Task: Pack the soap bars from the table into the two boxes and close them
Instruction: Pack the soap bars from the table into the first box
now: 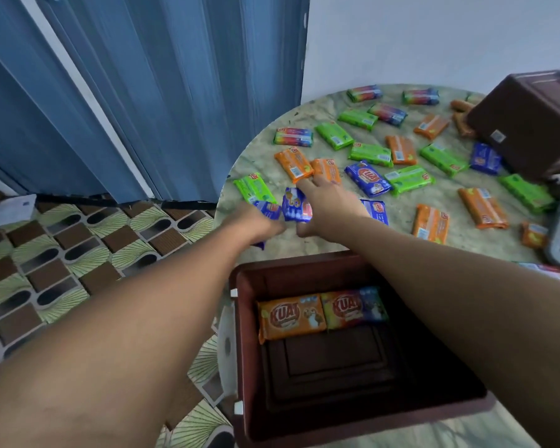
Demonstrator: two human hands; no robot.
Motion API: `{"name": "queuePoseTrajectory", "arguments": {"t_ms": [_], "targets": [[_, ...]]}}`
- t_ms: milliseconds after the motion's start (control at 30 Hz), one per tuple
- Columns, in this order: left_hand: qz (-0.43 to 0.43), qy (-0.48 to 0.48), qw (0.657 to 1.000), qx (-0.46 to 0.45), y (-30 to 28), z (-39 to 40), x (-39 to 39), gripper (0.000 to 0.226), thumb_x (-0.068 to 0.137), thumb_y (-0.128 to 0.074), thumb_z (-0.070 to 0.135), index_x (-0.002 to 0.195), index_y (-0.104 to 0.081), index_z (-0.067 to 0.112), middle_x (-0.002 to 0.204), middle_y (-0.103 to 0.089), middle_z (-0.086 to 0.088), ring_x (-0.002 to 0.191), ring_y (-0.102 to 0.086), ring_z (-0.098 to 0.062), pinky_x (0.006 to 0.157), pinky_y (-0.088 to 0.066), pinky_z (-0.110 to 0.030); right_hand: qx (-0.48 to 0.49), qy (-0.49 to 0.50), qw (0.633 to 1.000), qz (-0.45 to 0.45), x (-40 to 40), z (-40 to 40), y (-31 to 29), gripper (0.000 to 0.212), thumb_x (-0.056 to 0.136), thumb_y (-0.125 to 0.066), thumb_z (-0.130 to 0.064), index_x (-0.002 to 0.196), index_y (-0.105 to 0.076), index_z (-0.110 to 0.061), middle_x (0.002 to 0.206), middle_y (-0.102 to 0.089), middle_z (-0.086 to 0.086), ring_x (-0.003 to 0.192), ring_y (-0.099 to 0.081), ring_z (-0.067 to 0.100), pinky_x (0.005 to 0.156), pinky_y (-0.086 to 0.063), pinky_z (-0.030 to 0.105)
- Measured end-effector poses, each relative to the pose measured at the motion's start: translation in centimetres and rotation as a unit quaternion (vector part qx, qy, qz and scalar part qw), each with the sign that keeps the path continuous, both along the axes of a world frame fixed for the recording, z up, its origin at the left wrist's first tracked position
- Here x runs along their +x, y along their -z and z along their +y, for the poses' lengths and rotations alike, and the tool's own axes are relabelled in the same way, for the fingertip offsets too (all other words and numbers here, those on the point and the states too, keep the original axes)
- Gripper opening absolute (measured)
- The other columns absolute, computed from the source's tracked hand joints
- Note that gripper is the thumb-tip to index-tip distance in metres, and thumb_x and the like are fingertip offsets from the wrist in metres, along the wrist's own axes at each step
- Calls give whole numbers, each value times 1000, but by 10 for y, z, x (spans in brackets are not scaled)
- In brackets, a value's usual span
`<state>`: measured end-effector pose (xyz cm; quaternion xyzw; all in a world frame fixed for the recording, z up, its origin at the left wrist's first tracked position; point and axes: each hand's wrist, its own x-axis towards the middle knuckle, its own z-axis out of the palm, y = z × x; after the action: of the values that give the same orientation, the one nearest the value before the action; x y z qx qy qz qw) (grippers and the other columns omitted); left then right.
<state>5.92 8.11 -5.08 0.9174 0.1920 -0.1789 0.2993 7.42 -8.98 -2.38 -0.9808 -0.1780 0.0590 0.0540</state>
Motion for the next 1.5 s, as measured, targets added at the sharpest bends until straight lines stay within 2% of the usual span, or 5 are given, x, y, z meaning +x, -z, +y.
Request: {"name": "queuePoseTrajectory", "arguments": {"t_ms": [233,567,900,1100,1500], "targets": [[-166,80,972,147,-57,-6,-50,78,76,-75,60,124,-36,14,104,-60,-7,87,-56,-31,68,-41,-36,98,-1,985,-140,-62,-23,-32,83,66,-65,-64,139,-46,-28,121,-49,4,93,-62,37,64,-46,37],[-199,208,897,334,-61,-65,-204,60,79,-66,56,120,-41,20,115,-48,-8,104,-54,-32,75,-41,-41,38,-58,997,15,-175,-97,-2,79,68,-75,-64,129,-44,-24,115,-53,0,95,-67,33,69,-49,39],[-45,231,969,72,7,-61,-216,43,79,-60,67,111,-55,38,114,-64,1,106,-62,-24,92,-51,-40,-68,-133,985,87,-172,-103,33,86,71,-84,-50,137,-37,-22,129,-48,8,115,-60,35,88,-56,48],[-118,227,963,80,19,-58,-208,27,100,-62,29,122,-66,15,120,-63,-7,113,-58,-27,88,-43,-31,-61,-121,986,97,-171,-100,35,83,71,-86,-44,132,-35,-19,127,-51,7,115,-58,32,87,-56,47],[-64,215,967,117,30,-62,-205,34,108,-42,31,139,-54,25,140,-51,-5,130,-43,-30,104,-42,-50,-60,-92,986,129,-168,-98,39,96,74,-86,-47,147,-29,-23,144,-43,7,131,-47,30,96,-51,44]]}}
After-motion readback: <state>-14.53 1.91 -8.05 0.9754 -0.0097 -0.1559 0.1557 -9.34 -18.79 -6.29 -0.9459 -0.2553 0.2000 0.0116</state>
